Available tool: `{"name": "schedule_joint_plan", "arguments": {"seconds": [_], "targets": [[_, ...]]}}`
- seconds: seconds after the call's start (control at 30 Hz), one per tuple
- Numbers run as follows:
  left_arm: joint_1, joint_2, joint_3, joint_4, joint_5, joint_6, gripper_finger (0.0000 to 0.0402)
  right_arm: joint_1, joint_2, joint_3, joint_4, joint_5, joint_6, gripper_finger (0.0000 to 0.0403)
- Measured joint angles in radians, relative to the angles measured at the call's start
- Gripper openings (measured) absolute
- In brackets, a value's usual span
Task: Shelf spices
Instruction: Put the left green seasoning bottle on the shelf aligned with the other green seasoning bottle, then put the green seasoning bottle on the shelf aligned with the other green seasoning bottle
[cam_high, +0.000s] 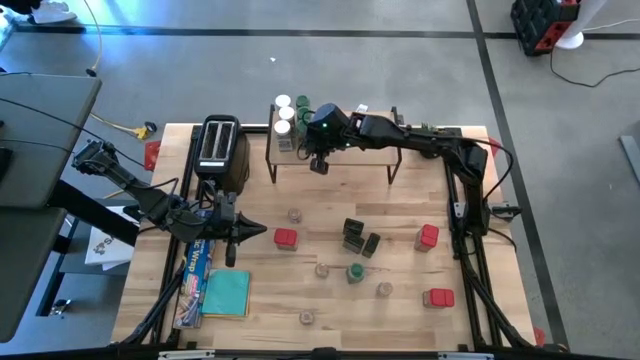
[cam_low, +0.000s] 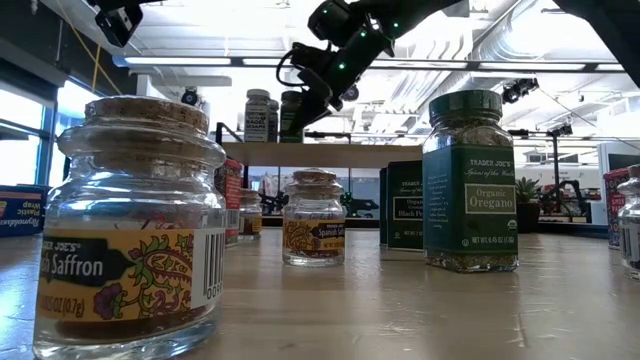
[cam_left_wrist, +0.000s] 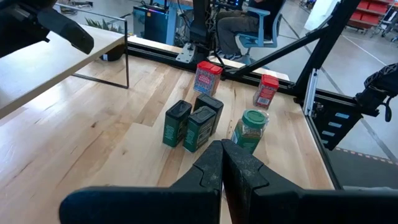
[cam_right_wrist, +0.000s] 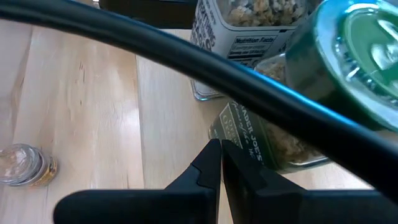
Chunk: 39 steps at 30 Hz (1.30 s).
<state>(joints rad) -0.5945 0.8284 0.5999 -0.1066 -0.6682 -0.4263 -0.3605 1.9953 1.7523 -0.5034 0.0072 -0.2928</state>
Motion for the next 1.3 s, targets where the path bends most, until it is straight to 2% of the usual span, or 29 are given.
{"name": "schedule_joint_plan", "arguments": {"seconds": [0.4,0.6,0.8,0.93,1.1,1.3], "targets": [[0.0,0.0,0.0,0.0,0.0,0.0,0.0001,0.012,-0.008,0.0,-0.016,0.001,0.003,0.0009],[0.0,0.0,0.0,0.0,0.005,-0.001,0.0001,0.082,-0.104,0.0,-0.105,0.003,0.004,0.0009],[-0.017,0.0,0.0,-0.001,0.004,0.001,0.0001,0.269,-0.221,0.0,-0.234,0.092,-0.004,0.0001],[-0.035,0.0,0.0,-0.001,0.003,0.009,0.0001,0.426,-0.264,0.0,-0.36,0.229,0.056,0.0],[-0.054,0.0,0.0,-0.001,-0.017,0.027,0.0001,0.607,-0.269,0.0,-0.506,0.412,0.248,0.0],[-0.062,0.004,0.0,-0.001,-0.029,0.047,0.0001,0.767,-0.262,0.0,-0.676,0.429,0.583,0.0]]}}
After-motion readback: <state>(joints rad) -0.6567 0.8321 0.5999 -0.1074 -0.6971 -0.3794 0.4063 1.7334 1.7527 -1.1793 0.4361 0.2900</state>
